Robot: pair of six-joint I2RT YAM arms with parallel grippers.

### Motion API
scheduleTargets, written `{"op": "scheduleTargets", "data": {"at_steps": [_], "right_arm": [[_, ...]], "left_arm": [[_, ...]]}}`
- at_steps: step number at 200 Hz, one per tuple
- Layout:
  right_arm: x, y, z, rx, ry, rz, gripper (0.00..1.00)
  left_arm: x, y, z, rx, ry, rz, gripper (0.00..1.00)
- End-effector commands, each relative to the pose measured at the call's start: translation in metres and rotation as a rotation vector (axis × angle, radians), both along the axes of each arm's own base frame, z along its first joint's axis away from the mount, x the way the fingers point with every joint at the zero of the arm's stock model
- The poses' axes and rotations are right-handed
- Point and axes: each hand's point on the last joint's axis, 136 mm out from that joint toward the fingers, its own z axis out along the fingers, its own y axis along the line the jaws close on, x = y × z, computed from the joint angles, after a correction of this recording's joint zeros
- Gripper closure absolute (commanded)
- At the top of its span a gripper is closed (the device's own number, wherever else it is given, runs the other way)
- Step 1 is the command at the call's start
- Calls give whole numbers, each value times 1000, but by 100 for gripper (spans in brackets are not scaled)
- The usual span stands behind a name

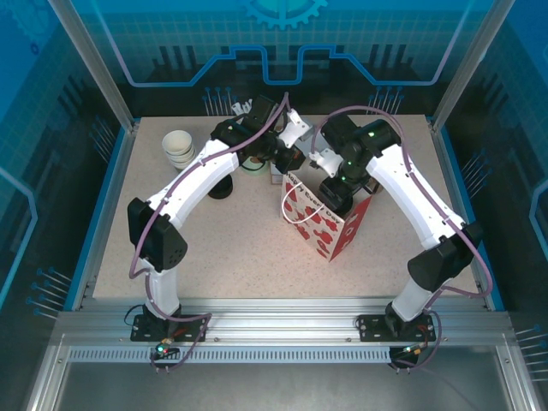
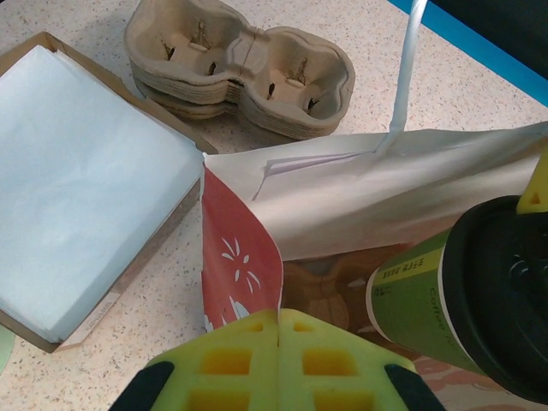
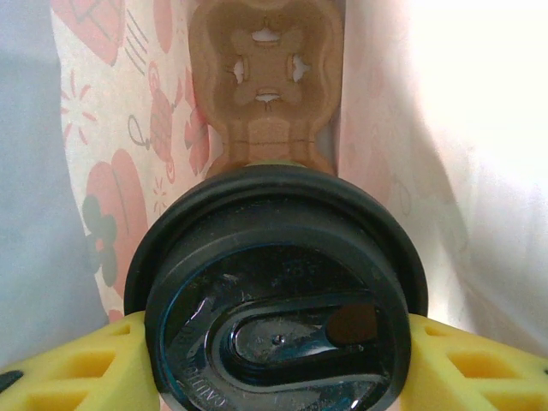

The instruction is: Pack the takeout coffee

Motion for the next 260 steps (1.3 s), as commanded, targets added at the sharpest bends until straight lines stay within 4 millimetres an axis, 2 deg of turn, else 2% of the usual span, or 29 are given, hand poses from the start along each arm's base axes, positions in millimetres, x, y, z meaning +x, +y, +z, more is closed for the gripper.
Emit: {"op": "scheduleTargets", "data": {"at_steps": [1,110,260], "right_arm": [[1,-3,-9,7,30,-4,56],[-3,-3,-40,-9,87,-25,56],[-1,-6,-67,-33,99,-18,58]], "left_arm": [[-6,3,11,-25,-10,-9,94],[-4,5,9,-33,-9,2,92],[-2,5,7,-39,-1,5,90]]}}
